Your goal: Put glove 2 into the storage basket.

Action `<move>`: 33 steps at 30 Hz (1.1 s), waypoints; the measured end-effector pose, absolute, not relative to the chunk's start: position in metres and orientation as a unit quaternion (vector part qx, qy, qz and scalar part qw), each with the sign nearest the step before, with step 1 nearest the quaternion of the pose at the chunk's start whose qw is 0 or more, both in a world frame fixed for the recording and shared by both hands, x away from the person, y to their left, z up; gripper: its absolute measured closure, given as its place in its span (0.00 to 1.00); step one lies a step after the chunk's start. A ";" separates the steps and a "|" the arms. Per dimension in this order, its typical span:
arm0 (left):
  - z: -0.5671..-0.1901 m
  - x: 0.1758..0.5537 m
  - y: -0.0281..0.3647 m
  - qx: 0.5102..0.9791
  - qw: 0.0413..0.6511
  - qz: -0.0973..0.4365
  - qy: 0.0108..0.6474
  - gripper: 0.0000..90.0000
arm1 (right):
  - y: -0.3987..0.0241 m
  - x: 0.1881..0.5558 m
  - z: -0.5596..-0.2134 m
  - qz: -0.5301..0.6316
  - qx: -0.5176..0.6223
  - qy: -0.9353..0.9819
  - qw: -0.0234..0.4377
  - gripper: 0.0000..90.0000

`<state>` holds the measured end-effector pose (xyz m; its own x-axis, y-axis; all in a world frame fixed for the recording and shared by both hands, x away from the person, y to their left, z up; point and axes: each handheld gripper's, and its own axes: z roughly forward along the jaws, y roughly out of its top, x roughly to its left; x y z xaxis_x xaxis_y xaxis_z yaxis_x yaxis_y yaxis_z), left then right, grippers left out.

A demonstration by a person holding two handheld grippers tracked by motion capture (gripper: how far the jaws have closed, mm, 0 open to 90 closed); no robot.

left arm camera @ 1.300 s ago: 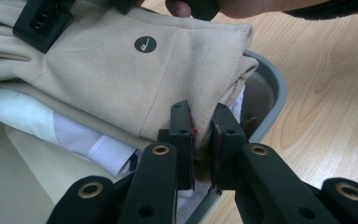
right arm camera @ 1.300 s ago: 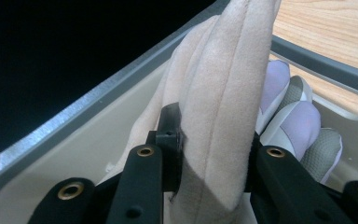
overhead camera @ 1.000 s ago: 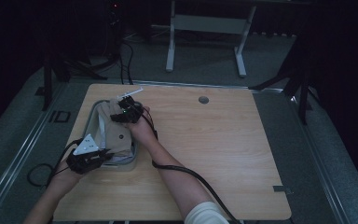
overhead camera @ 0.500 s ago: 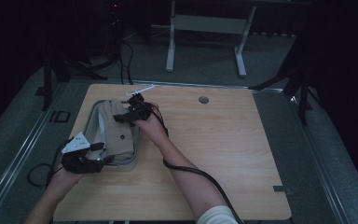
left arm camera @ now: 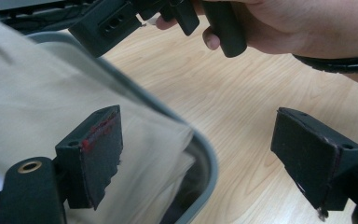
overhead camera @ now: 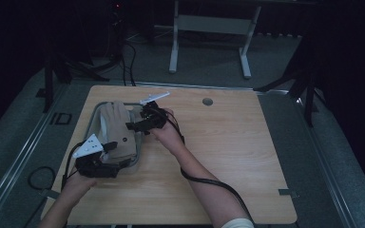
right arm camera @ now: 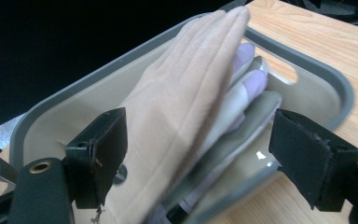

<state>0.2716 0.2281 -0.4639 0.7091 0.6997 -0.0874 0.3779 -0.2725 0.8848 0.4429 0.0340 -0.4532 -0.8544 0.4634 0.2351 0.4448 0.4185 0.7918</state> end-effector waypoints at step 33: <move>-0.484 0.269 0.133 0.810 0.514 0.113 0.260 0.19 | -0.077 0.413 -0.474 0.459 0.289 0.839 0.038 0.21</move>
<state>0.2688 0.1330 -0.4837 0.8394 0.5369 -0.0839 0.3045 -0.3369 0.8909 0.4132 -0.0772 -0.4743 -0.8295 0.5211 0.2012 0.4506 0.4113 0.7923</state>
